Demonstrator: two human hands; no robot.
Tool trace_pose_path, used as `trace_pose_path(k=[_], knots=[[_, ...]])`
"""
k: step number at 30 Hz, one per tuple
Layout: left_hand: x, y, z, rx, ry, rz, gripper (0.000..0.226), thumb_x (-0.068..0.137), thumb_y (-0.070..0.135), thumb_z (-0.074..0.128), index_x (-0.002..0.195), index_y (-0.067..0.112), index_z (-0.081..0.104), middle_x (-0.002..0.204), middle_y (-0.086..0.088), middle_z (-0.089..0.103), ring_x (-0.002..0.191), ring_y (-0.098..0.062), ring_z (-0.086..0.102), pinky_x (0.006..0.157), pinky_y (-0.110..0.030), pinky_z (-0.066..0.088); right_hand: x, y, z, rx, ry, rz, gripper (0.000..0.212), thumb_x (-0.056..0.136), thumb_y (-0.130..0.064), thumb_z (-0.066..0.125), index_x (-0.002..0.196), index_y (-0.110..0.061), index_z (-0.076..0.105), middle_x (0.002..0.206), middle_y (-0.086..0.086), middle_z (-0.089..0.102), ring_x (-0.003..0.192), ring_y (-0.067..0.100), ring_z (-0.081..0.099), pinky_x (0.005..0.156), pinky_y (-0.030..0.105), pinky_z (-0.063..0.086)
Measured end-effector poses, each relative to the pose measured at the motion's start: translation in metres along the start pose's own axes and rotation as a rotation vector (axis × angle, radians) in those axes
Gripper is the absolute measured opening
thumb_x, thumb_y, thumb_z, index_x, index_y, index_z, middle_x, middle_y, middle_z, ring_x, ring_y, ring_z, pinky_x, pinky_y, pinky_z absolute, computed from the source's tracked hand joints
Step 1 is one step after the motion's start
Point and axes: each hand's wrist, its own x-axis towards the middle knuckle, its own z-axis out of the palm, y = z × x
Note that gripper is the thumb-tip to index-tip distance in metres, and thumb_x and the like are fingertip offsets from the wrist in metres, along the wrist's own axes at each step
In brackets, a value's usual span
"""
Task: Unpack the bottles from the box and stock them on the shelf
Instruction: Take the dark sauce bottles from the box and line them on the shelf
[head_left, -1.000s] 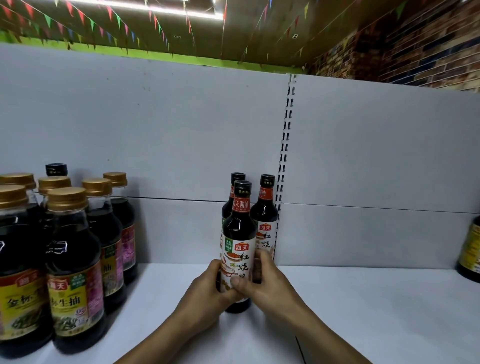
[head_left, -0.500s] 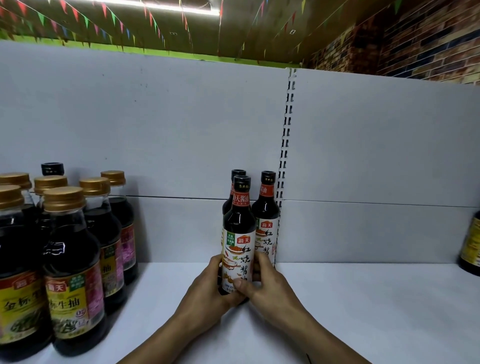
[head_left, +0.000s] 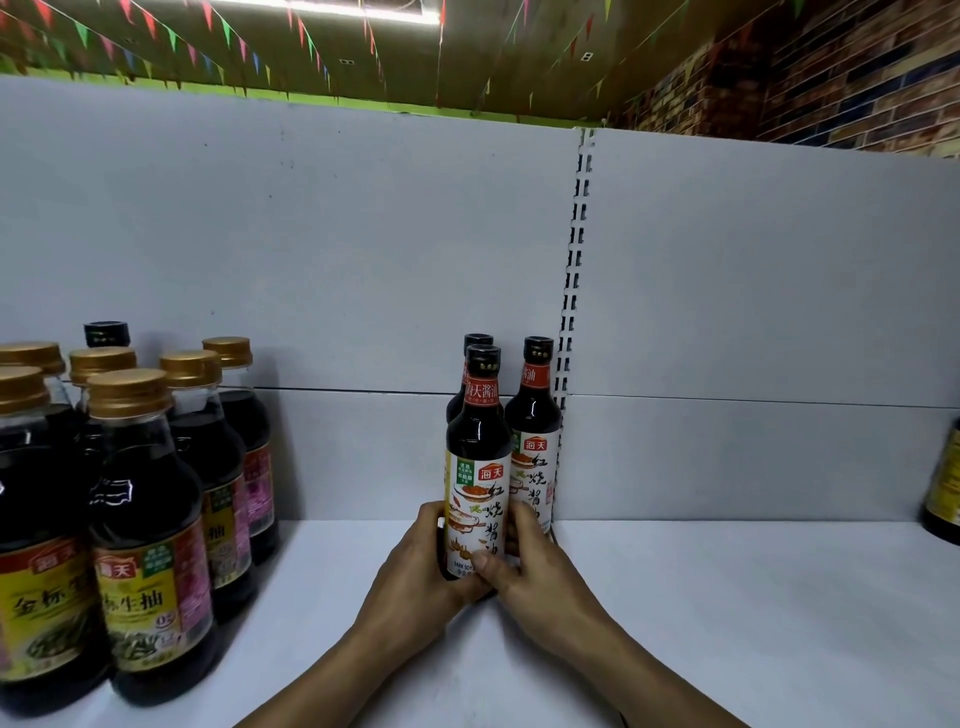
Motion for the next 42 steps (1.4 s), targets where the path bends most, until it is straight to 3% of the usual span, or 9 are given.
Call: trace_pose_path(k=[8, 18, 23, 34, 38, 40, 42], knots=[[-0.001, 0.002, 0.0, 0.018, -0.009, 0.014, 0.066, 0.077, 0.038, 0.085, 0.127, 0.041, 0.043, 0.111, 0.027, 0.067, 0.095, 0.014, 0.065, 0.079, -0.013, 0.053, -0.001, 0.001, 0.0, -0.029, -0.006, -0.023, 0.063, 0.091, -0.045, 0.06, 0.146, -0.047, 0.029, 0.145, -0.018, 0.056, 0.131, 0.007, 0.057, 0.111, 0.04, 0.048], [0.001, -0.001, -0.002, 0.002, -0.02, -0.003, 0.07, 0.078, 0.031, 0.087, 0.129, 0.037, 0.04, 0.108, 0.022, 0.07, 0.093, 0.005, 0.071, 0.079, -0.017, 0.056, -0.003, -0.001, -0.004, -0.028, 0.036, -0.019, 0.056, 0.089, -0.043, 0.067, 0.137, -0.048, 0.038, 0.136, -0.018, 0.063, 0.124, 0.004, 0.061, 0.105, 0.038, 0.053], [0.004, -0.006, -0.002, 0.036, 0.017, 0.025, 0.062, 0.074, 0.033, 0.087, 0.122, 0.03, 0.047, 0.119, 0.01, 0.06, 0.1, -0.006, 0.068, 0.085, -0.029, 0.061, -0.003, -0.001, -0.003, -0.039, 0.079, 0.0, 0.054, 0.08, -0.054, 0.068, 0.127, -0.047, 0.042, 0.129, -0.017, 0.066, 0.117, 0.007, 0.065, 0.098, 0.04, 0.056], [0.001, -0.003, -0.006, 0.037, -0.033, 0.034, 0.068, 0.08, 0.022, 0.082, 0.132, 0.036, 0.042, 0.12, 0.008, 0.064, 0.104, -0.007, 0.068, 0.087, -0.033, 0.062, -0.01, -0.008, -0.006, -0.09, 0.074, -0.014, 0.06, 0.078, -0.058, 0.065, 0.131, -0.048, 0.039, 0.129, -0.016, 0.066, 0.115, 0.011, 0.067, 0.096, 0.042, 0.057], [-0.003, 0.006, -0.01, 0.139, 0.026, 0.03, 0.073, 0.081, 0.037, 0.081, 0.14, 0.031, 0.038, 0.127, 0.006, 0.056, 0.107, -0.006, 0.061, 0.09, -0.033, 0.058, -0.014, -0.017, -0.015, -0.131, 0.049, -0.006, 0.069, 0.08, -0.062, 0.061, 0.141, -0.048, 0.034, 0.14, -0.016, 0.06, 0.123, 0.013, 0.063, 0.103, 0.044, 0.053], [-0.007, 0.016, -0.014, 0.202, 0.103, 0.028, 0.08, 0.079, 0.049, 0.08, 0.141, 0.027, 0.036, 0.126, 0.007, 0.048, 0.109, -0.013, 0.056, 0.09, -0.036, 0.054, -0.019, -0.026, -0.024, -0.138, 0.044, -0.009, 0.069, 0.086, -0.056, 0.065, 0.146, -0.042, 0.034, 0.144, -0.014, 0.058, 0.128, 0.011, 0.059, 0.108, 0.043, 0.05], [-0.011, 0.028, -0.017, 0.211, 0.182, 0.059, 0.072, 0.08, 0.049, 0.08, 0.133, 0.022, 0.039, 0.119, 0.006, 0.049, 0.105, -0.016, 0.055, 0.084, -0.034, 0.052, -0.026, -0.035, -0.034, -0.137, 0.038, -0.009, 0.065, 0.093, -0.048, 0.067, 0.149, -0.035, 0.036, 0.145, -0.012, 0.057, 0.129, 0.009, 0.058, 0.11, 0.039, 0.049]])
